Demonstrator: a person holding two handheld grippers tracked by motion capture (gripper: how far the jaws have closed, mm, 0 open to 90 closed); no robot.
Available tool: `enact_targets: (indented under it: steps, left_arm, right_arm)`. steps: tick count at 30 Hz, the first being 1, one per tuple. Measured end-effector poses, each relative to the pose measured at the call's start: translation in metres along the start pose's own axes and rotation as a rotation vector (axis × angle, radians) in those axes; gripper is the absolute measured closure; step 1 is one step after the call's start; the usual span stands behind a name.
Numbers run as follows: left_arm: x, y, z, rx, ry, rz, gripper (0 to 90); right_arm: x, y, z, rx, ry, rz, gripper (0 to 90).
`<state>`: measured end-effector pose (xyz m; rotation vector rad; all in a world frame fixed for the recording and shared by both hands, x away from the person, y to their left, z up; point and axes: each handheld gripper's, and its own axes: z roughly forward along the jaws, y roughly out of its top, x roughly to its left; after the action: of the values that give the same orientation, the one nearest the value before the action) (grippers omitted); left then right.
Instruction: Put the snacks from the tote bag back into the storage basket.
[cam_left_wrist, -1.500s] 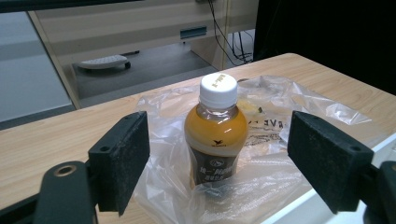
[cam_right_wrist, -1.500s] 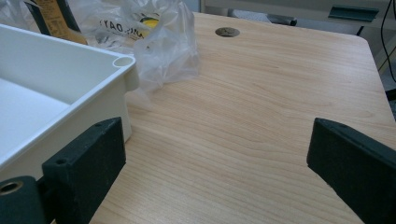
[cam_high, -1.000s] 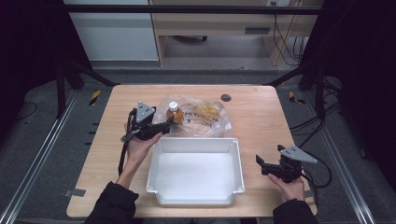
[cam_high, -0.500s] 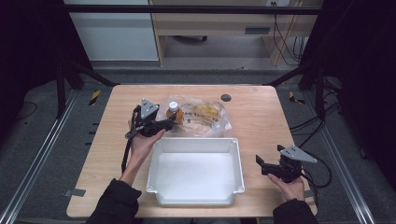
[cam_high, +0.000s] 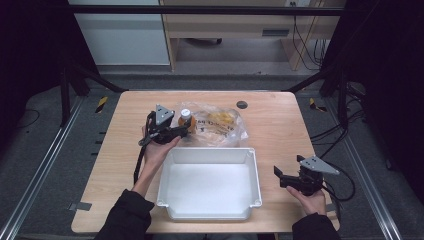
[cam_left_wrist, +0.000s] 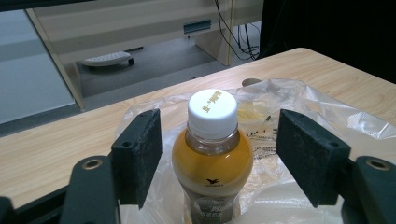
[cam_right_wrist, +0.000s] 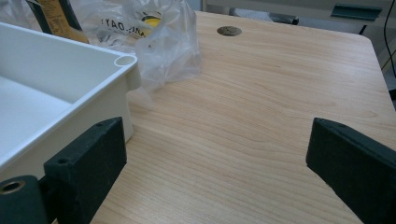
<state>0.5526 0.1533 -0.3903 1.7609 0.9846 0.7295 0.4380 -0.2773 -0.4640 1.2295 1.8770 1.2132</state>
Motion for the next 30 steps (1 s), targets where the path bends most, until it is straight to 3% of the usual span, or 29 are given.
enact_targets:
  steps: [16,30]
  left_arm:
    - [0.000,-0.005,0.018,0.027,0.011,0.006,45.8]
    - [0.003,-0.004,0.022,0.031,-0.003,-0.001,54.0]
  right_arm:
    - [0.000,0.000,0.000,-0.001,0.003,0.000,5.5]
    - [0.000,0.000,0.001,0.000,0.005,0.001,5.6]
